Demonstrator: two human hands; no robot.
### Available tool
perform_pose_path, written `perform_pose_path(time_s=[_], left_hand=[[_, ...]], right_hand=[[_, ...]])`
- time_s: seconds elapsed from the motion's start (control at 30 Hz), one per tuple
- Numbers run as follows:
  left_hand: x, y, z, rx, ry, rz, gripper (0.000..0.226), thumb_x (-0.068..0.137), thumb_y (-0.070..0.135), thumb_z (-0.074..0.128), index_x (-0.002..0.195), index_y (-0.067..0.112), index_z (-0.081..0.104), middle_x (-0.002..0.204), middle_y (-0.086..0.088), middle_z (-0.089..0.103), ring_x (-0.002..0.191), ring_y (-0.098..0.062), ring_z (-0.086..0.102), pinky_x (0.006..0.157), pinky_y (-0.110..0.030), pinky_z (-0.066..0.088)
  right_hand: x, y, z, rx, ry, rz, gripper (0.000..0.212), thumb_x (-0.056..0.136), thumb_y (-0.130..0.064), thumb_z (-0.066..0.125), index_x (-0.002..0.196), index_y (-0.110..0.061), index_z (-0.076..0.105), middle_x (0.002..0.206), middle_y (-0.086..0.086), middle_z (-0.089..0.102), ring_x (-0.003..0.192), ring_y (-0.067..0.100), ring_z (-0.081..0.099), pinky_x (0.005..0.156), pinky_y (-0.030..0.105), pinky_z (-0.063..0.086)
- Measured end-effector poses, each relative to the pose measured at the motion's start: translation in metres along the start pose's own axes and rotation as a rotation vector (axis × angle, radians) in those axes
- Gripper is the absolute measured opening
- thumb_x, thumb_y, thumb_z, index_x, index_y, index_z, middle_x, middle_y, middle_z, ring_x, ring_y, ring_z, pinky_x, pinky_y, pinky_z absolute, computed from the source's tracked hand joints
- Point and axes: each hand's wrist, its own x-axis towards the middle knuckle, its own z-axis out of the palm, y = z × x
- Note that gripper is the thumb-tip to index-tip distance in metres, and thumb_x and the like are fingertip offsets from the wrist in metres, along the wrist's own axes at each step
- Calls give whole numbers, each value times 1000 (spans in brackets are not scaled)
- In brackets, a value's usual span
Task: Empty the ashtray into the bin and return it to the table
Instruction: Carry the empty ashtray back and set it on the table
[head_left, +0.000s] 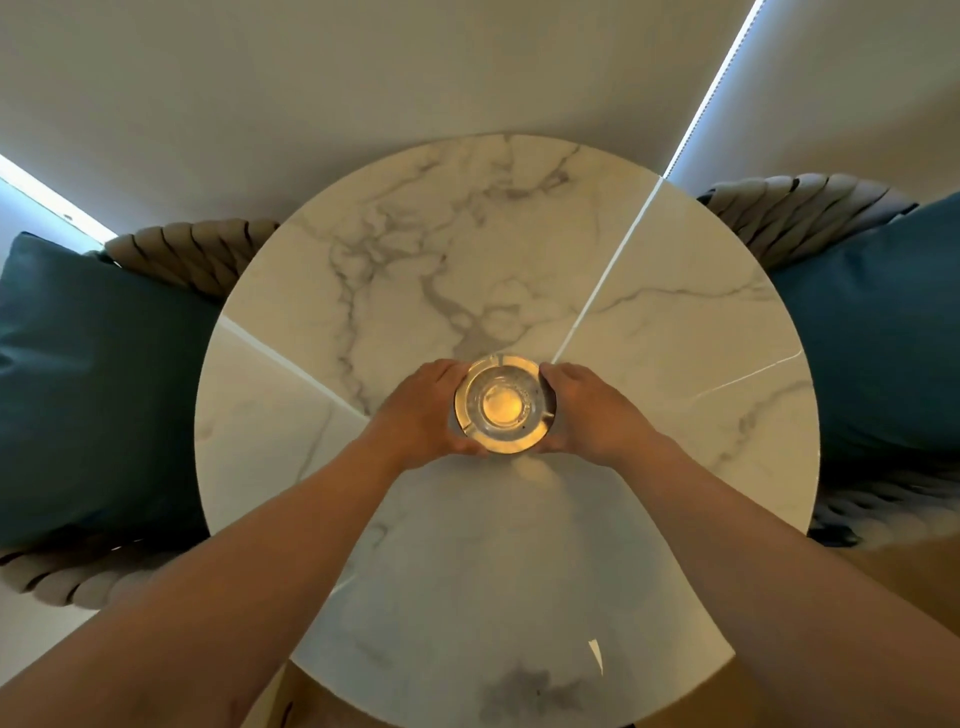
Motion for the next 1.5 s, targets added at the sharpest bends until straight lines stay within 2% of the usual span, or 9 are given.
perform_pose_path(time_s=[0.23,0.33,0.5,0.77,1.17,1.33,1.5], left_hand=[[31,-13,0,85,-4,25,105,46,47,94,133,7,51,137,-10,50,128,-25,46,107,-33,36],[35,-17,0,93,-28,23,107,45,49,94,134,7,51,137,-10,49,126,-27,47,107,-38,38],[31,-19,1,66,-38,-30,115,46,44,95,142,6,44,152,-12,38,141,-27,36,116,-39,29],[33,-21,3,47,-51,-73,120,50,46,94,148,10,35,159,-7,30,147,-22,25,119,-34,21],[24,-28,3,50,-22,-65,121,46,46,94,146,10,36,153,-8,37,143,-25,32,114,-31,23],[8,-33,2,72,-22,-84,124,48,52,92,148,8,34,156,-9,34,145,-24,28,116,-29,20],[-19,-37,-2,89,-31,-135,128,51,58,89,152,8,28,159,-8,28,147,-22,24,119,-34,21]], right_hand=[[29,11,1,-66,21,-69,91,54,-44,90,127,-7,50,125,7,51,121,24,45,101,34,41],[32,11,3,-80,24,-78,93,54,-42,91,129,-4,49,128,9,49,124,26,42,103,35,38],[31,7,6,-94,38,-61,92,55,-42,89,129,-5,49,132,10,44,129,26,37,102,37,41],[31,9,6,-123,32,-42,100,53,-42,90,135,-7,44,140,8,40,135,25,32,102,37,42],[24,13,2,-148,22,-41,108,54,-42,90,142,-10,37,143,5,41,137,23,32,106,34,37],[9,16,-1,-168,22,-9,107,58,-46,89,143,-11,35,145,4,40,139,22,30,107,34,35],[-16,18,-3,-179,14,44,110,62,-48,87,148,-10,28,150,4,36,142,22,27,108,36,37]])
